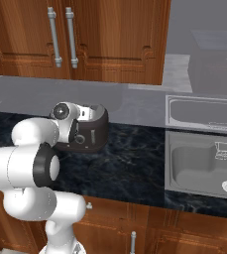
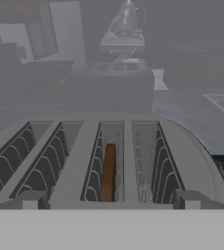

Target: Start the toaster. Once the lever pops up, take the bread to the plate on the dining counter.

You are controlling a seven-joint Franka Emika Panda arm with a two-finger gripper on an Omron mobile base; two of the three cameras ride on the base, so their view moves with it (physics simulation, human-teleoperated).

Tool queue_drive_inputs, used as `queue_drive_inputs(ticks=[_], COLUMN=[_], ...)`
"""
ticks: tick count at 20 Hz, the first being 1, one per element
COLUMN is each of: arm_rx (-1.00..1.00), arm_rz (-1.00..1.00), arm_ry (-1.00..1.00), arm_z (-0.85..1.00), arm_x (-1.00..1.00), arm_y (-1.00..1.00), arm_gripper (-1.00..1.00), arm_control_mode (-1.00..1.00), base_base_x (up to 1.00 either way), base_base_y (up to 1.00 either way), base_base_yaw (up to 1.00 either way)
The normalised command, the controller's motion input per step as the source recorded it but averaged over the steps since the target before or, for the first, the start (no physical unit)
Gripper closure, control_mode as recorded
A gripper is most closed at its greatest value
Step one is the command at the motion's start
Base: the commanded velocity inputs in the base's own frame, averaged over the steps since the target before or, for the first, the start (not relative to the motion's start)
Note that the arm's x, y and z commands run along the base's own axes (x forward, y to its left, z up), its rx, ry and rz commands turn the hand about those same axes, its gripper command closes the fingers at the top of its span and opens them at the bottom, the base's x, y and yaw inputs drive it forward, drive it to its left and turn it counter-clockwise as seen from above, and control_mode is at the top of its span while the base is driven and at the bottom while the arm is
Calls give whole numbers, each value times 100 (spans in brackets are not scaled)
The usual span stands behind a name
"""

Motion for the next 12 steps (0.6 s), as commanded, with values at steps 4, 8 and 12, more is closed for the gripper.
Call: queue_drive_inputs(ticks=[4,8,12], arm_rx=[0,0,0], arm_rz=[0,0,0], arm_ry=[0,0,0], arm_z=[0,0,0], arm_x=[0,0,0], arm_y=[0,0,0], arm_gripper=[-100,-100,-100], arm_control_mode=[-100,-100,-100], base_base_x=[0,0,0], base_base_y=[0,0,0], base_base_yaw=[0,0,0])
